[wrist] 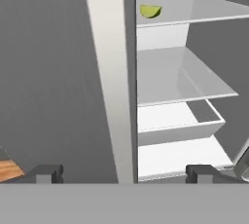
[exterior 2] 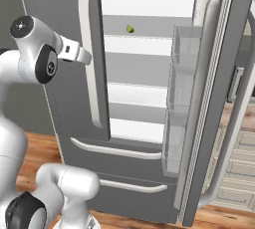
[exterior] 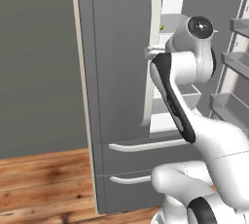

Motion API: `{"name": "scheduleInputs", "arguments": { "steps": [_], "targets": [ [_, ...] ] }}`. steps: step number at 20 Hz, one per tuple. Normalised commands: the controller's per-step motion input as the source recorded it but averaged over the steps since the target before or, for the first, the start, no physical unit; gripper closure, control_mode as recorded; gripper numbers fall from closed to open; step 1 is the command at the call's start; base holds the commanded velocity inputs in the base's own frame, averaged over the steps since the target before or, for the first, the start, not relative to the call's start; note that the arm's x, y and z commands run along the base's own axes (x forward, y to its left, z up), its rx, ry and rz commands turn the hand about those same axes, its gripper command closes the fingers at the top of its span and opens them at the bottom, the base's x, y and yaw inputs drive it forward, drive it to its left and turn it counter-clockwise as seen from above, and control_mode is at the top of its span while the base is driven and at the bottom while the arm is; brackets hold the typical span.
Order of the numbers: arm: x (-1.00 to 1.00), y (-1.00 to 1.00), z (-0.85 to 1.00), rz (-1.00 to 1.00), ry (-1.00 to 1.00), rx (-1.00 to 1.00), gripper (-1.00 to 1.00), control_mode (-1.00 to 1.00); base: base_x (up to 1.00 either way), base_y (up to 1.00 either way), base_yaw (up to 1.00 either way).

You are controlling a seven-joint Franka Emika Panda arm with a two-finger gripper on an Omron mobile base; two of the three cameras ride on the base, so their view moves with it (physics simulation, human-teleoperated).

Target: There is a bowl on the dining counter. Grab a lemon wedge from the fridge and place it in the bowl. Then get the liquor bottle and glass cup from the cabinet and place them next to the bowl.

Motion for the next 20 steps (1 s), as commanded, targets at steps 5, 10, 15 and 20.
{"name": "scheduleInputs", "arguments": {
  "steps": [5, 10, 15, 20],
  "targets": [
    [0.56, 0.0, 0.0, -0.12, 0.0, 0.0, -1.0, -1.0, 0.0, 0.0, 0.0],
    [0.66, 0.0, 0.0, 0.0, 0.07, 0.0, -1.0, -1.0, 0.0, 0.0, 0.0],
    [0.54, 0.0, 0.0, 0.03, 0.03, 0.0, -1.0, -1.0, 0.0, 0.0, 0.0],
    [0.45, 0.0, 0.0, 0.03, 0.0, 0.0, -1.0, -1.0, 0.0, 0.0, 0.0]
  ]
}}
